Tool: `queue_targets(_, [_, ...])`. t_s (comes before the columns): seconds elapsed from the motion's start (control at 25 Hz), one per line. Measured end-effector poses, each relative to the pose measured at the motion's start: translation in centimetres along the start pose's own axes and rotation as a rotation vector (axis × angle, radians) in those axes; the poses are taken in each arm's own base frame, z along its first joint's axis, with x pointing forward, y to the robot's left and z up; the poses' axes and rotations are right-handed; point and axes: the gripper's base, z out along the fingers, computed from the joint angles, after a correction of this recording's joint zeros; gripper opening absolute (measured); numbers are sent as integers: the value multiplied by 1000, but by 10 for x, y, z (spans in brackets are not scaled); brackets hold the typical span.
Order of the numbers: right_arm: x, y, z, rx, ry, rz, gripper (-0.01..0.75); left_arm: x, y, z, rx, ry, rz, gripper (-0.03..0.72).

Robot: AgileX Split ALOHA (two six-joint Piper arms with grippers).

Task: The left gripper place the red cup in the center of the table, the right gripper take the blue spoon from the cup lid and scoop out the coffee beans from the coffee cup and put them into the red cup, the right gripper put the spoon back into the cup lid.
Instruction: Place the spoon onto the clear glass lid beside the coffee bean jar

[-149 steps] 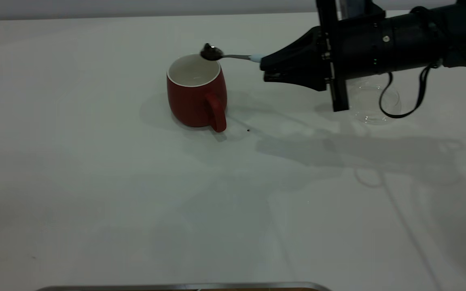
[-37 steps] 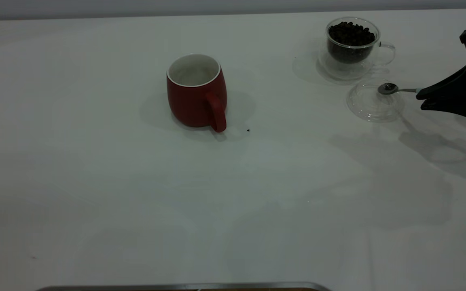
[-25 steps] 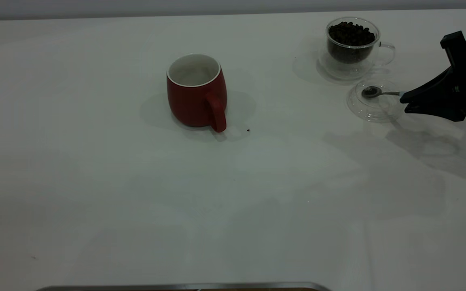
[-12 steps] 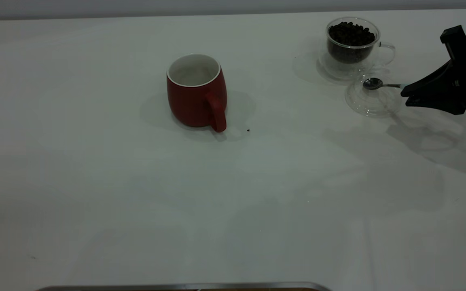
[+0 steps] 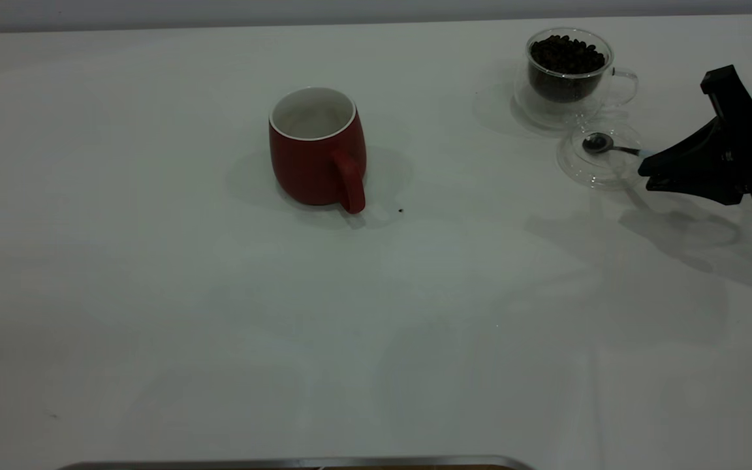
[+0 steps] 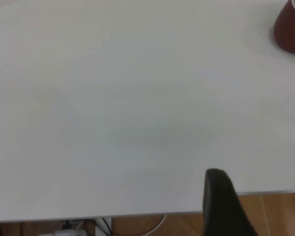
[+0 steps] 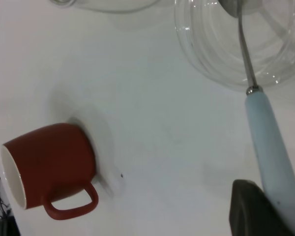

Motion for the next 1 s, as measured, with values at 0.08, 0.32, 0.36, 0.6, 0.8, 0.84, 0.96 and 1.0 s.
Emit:
queue_targets(0.08, [-1,0,1,-1,-2,-21,95,0,0,0,0,0,0,451])
queue_targets(0.32, [-3,-5,9,-28,13,-74,95,0,0,0,0,0,0,451])
queue_targets(0.36, [-3,-6,10,-30,15,-84,95,0,0,0,0,0,0,451])
queue_targets(0.6, [-3,-6,11,-31,16,-108,95,0,0,0,0,0,-1,451])
queue_targets(0.8, [-3,-6,11,-31,16,-110,141,0,0,0,0,0,-2,451])
queue_targets(0.84, [-3,-6,11,-31,16,-110,164,0,0,0,0,0,-2,451])
queue_targets(0.96, [-3,-6,11,-32,16,-110,241,0,0,0,0,0,-2,451])
queue_targets(1.0, [-3,-6,11,-33,16,-109,266,0,0,0,0,0,-2,451])
